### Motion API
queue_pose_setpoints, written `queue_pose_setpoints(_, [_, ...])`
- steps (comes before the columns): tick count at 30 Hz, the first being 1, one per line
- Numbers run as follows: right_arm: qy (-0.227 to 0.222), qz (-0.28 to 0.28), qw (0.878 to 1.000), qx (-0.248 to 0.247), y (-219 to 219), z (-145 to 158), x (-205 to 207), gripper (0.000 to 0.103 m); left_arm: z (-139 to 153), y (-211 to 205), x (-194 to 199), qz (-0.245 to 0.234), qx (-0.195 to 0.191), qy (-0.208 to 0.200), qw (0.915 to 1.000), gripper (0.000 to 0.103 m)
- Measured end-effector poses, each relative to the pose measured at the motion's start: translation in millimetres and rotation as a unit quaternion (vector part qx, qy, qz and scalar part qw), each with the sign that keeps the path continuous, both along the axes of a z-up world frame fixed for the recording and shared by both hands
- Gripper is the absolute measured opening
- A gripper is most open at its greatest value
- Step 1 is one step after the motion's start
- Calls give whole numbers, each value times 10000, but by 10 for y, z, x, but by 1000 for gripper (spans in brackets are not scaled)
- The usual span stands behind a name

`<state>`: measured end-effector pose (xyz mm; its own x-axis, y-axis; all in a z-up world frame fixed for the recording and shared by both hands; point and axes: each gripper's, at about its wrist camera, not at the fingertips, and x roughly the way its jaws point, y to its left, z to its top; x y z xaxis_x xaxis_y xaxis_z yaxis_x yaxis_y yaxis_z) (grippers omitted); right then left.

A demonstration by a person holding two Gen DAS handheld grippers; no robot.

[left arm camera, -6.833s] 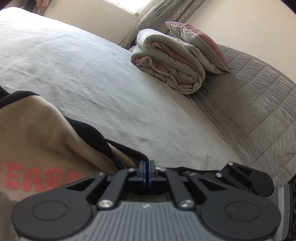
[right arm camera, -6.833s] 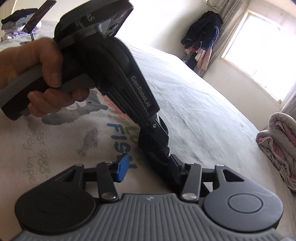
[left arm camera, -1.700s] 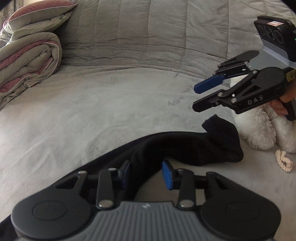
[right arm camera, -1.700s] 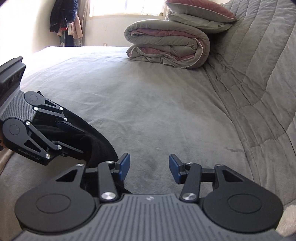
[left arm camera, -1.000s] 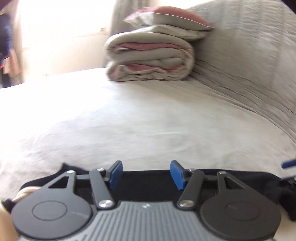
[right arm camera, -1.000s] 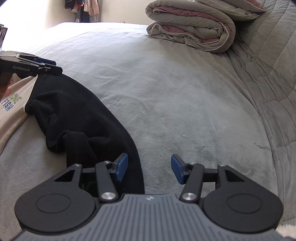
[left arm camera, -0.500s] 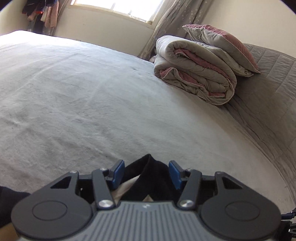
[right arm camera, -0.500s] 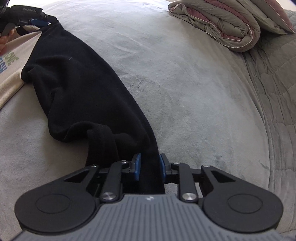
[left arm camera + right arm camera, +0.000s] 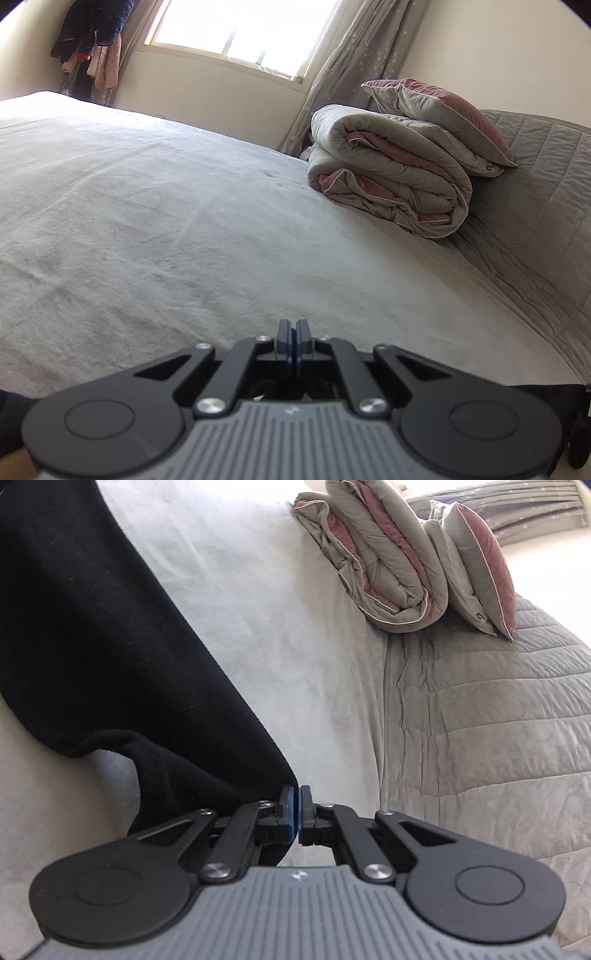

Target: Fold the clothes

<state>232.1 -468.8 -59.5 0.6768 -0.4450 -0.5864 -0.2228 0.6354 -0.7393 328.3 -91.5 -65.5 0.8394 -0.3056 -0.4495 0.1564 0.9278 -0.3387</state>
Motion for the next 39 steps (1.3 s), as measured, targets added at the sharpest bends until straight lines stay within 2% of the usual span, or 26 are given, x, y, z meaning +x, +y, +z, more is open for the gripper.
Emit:
queue_pose_setpoints(2, [28,-69,9994,326,-91,-80,125,1,-37,-36,19,28,108,67,9999,2])
queue_pose_setpoints(3, [51,-102,9987,498,-137,-124,187,7,-57,-53,29,40,158,103,9998,2])
queue_pose_setpoints(5, [-68,-412,9951,898,-279,-24,178,20,-63,-65,39,58,226,133,9996,2])
queue_pose_setpoints(6, [-135,-578,9922,1100,-352,34,167,31,-55,-62,40,66,243,145,9996,2])
queue_pose_setpoints(7, [-202,-743,9885,1301,-425,93,156,39,-44,-56,40,73,252,159,9995,3])
queue_pose_setpoints(10, [-403,-1235,9732,1899,-644,268,123,50,58,-27,-21,106,226,42,9997,3])
queue_pose_setpoints(11, [-469,-1397,9666,2095,-717,327,112,52,95,-16,-44,117,215,-3,9997,7])
queue_pose_setpoints(13, [-600,-1718,9514,2483,-863,444,90,52,182,-11,-95,-25,77,-115,9999,14])
queue_pose_setpoints(14, [-593,-1864,9419,2731,-904,480,62,52,232,-18,-125,-158,-5,-184,9997,21])
queue_pose_setpoints(16, [-547,-2143,9198,3242,-972,541,-2,52,273,-97,-159,-512,-61,-249,9984,29])
queue_pose_setpoints(19, [-427,-2549,8774,4042,-971,535,-63,52,297,-232,-194,-1021,-99,-294,9943,29])
queue_pose_setpoints(21, [-333,-2619,8567,4431,-908,491,-36,52,269,-321,-196,-1253,-97,-257,9917,29])
queue_pose_setpoints(23, [-185,-2688,8467,4587,-814,407,43,52,244,-402,-198,-1453,-70,-217,9891,29])
queue_pose_setpoints(24, [-130,-2673,8494,4549,-741,354,63,52,234,-426,-198,-1522,-49,-194,9881,29])
queue_pose_setpoints(27, [-52,-2602,8843,3876,-526,221,74,52,211,-481,-200,-1735,-41,-110,9848,29])
queue_pose_setpoints(30, [-35,-2728,9070,3208,-553,147,-80,51,194,-544,-207,-1954,-12,-27,9807,29])
queue_pose_setpoints(33, [22,-2995,9097,2876,-741,183,-297,51,171,-619,-212,-2135,73,61,9769,29])
queue_pose_setpoints(37, [64,-2942,9255,2386,-822,355,-519,51,146,-721,-223,-2229,314,157,9742,30])
queue_pose_setpoints(39, [-51,-2841,9269,2452,-863,467,-556,52,150,-734,-226,-2196,387,139,9747,32])
